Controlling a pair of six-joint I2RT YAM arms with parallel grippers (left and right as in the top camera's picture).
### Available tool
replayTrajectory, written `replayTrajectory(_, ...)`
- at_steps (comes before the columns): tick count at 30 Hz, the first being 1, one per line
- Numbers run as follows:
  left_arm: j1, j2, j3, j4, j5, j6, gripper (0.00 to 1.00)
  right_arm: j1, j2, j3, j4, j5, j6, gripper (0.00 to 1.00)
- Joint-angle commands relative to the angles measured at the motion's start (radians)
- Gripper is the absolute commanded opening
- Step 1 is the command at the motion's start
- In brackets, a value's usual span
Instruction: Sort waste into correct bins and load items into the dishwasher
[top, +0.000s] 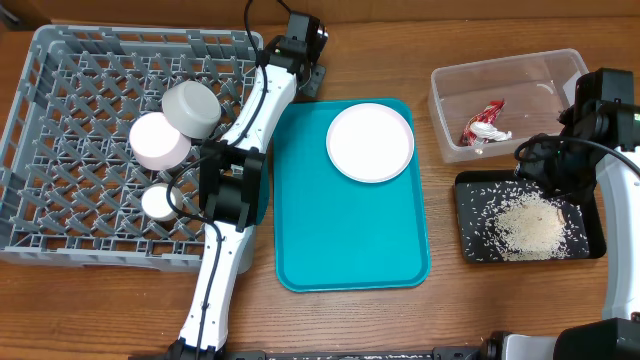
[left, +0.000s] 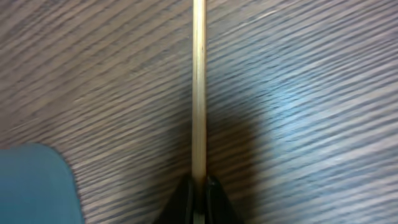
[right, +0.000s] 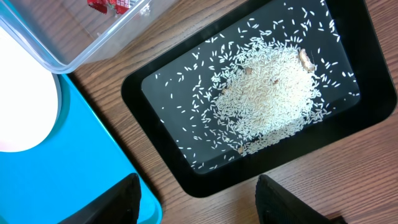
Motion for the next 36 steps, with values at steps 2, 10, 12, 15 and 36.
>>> replayTrajectory(2,0.008,0.055,0.036,-0.013,-0.095,0.05,0.04,-0.002,-0.021,0.024,0.004,-0.001,-0.002,0.61)
replayTrajectory(10,0.006,0.052,0.051,-0.003,-0.09,0.06,0.04,-0.002,-0.021,0.024,0.005,-0.001,-0.003,0.61)
replayTrajectory(12,0.005,0.046,0.06,-0.004,-0.09,0.06,0.04,-0.002,-0.021,0.024,0.005,-0.001,-0.002,0.61)
replayTrajectory(15,0.005,0.031,0.073,-0.016,-0.09,0.06,0.04,-0.002,-0.021,0.024,0.005,-0.001,-0.002,0.61)
replayTrajectory(36,-0.009,-0.097,0.079,-0.1,-0.09,0.18,0.04,-0.002,-0.021,0.024,0.001,-0.001,-0.003,0.61)
